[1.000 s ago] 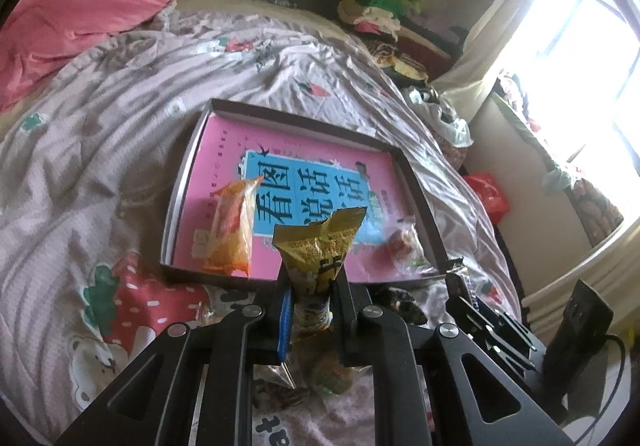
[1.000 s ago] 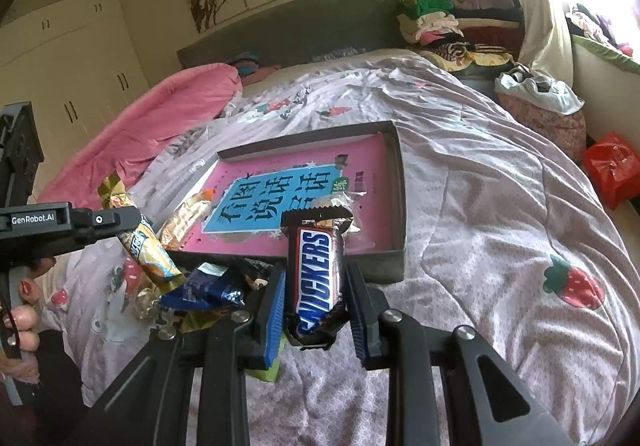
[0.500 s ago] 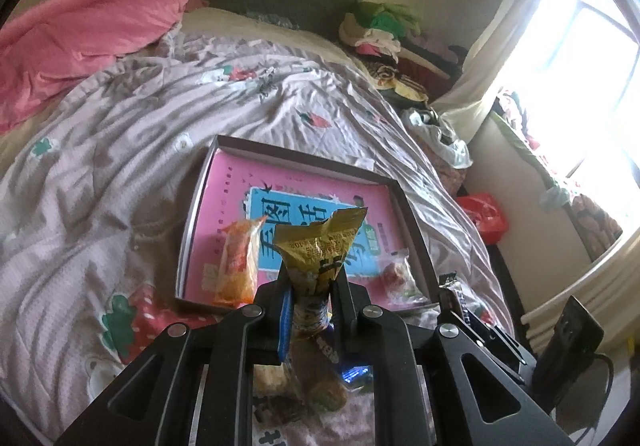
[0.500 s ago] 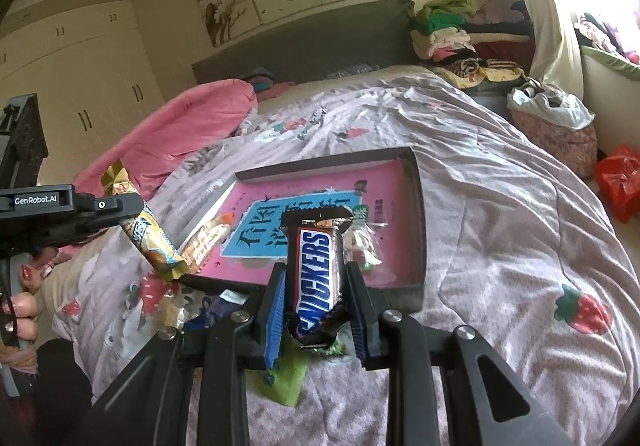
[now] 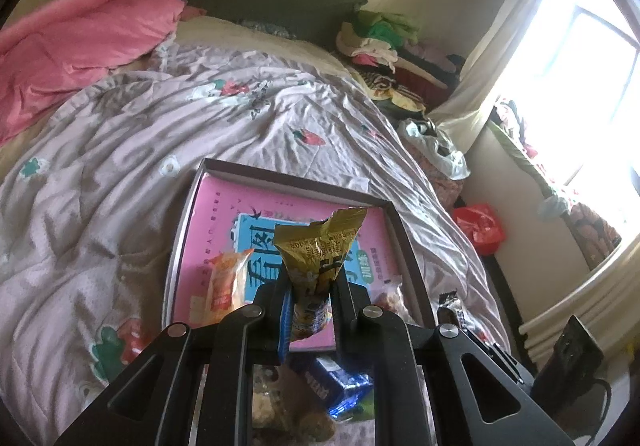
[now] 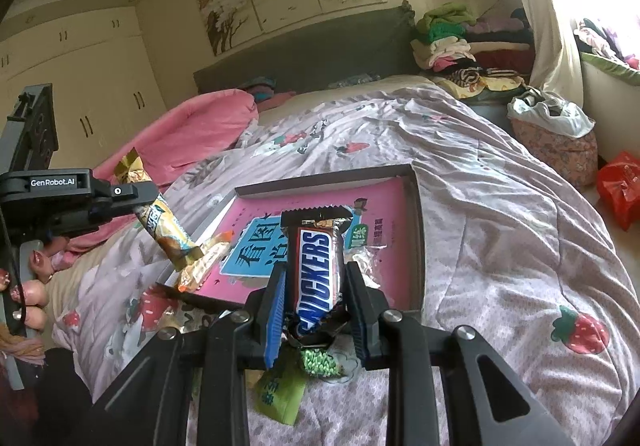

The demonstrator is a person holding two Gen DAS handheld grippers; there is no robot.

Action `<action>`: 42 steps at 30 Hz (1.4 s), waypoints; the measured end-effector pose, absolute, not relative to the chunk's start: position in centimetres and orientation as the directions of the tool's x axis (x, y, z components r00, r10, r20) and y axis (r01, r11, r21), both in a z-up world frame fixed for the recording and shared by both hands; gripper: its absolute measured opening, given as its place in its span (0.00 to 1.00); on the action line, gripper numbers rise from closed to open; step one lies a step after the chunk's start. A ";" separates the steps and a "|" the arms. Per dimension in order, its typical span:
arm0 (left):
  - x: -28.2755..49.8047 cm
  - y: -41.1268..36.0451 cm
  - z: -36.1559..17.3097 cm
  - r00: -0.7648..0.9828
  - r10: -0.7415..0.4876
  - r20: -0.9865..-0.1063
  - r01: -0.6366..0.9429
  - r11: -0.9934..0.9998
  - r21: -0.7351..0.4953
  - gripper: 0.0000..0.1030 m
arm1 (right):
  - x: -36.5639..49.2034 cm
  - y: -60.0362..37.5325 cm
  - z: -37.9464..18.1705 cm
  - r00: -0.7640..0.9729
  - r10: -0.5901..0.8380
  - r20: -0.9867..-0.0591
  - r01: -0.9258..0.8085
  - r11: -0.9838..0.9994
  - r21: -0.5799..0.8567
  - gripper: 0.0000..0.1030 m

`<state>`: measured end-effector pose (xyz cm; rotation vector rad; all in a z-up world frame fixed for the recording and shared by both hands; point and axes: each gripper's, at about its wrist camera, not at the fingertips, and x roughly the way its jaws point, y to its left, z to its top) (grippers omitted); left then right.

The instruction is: Organize snacks

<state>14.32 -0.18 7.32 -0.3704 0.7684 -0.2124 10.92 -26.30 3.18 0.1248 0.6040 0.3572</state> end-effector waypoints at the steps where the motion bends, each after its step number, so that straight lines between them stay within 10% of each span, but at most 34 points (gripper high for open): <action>1: 14.4 -0.2 7.2 0.700 -0.321 -0.638 0.054 0.914 -0.401 0.16 | 11.0 -26.3 3.2 0.765 0.363 -0.532 -0.291 0.932 0.217 0.28; 42: 17.4 -1.9 3.6 0.627 -0.321 -0.710 0.055 0.927 -0.370 0.16 | 15.5 -23.3 2.2 0.752 0.376 -0.541 -0.330 0.926 0.185 0.28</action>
